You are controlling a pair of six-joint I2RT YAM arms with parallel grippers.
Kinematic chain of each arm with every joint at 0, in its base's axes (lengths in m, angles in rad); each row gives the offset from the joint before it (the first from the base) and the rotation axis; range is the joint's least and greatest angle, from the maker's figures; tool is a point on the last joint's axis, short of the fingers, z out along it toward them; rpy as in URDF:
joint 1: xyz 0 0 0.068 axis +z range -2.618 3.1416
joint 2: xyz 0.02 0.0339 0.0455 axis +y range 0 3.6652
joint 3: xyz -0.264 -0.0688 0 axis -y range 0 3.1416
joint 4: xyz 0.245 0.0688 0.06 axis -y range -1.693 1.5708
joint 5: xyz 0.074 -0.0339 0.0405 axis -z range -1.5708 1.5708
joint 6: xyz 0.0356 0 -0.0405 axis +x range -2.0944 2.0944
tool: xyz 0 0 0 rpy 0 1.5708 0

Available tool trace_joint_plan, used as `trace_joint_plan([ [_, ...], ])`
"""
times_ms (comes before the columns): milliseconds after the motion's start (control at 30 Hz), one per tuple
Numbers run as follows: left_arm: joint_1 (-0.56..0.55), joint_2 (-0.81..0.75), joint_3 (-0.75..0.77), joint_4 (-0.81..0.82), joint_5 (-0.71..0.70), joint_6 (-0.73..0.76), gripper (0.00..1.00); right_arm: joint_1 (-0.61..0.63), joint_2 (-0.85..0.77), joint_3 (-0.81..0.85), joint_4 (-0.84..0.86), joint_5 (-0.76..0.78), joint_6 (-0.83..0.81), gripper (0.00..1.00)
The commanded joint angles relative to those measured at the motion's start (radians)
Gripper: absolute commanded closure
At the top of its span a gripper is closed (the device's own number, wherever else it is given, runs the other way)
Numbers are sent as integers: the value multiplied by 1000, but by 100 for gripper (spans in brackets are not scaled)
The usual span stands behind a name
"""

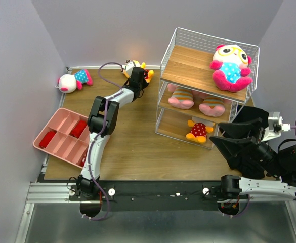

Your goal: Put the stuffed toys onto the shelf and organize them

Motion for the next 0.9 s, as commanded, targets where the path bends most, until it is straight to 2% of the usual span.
trace_joint_plan([
  [0, 12, -61, -51, -17, -27, 52, 100, 2, -13, 0, -8, 37, -6, 10],
  [133, 12, -169, -148, -29, -47, 113, 100, 2, -7, 11, -11, 27, 1, 10],
  [267, 12, -310, -282, -109, -77, 184, 100, 1, -1, 15, -27, 40, 14, 10],
  [333, 12, -412, -348, -121, -91, 215, 100, 2, -1, 14, -25, 41, 15, 10],
  [533, 9, -666, -560, -328, -102, 288, 100, 2, 2, 37, -70, 14, 52, 10],
  [600, 0, -791, -695, -342, -67, 299, 100, 2, 1, 43, -76, -3, 66, 10],
  [667, -31, -877, -820, -360, -38, 319, 100, 2, -2, 41, -73, -17, 67, 10],
  [733, -60, -1000, -882, -394, -36, 337, 100, 2, -2, 43, -71, -20, 69, 10],
  [867, -237, -1205, -999, -517, -90, 351, 100, 2, 8, 58, -71, -32, 66, 10],
])
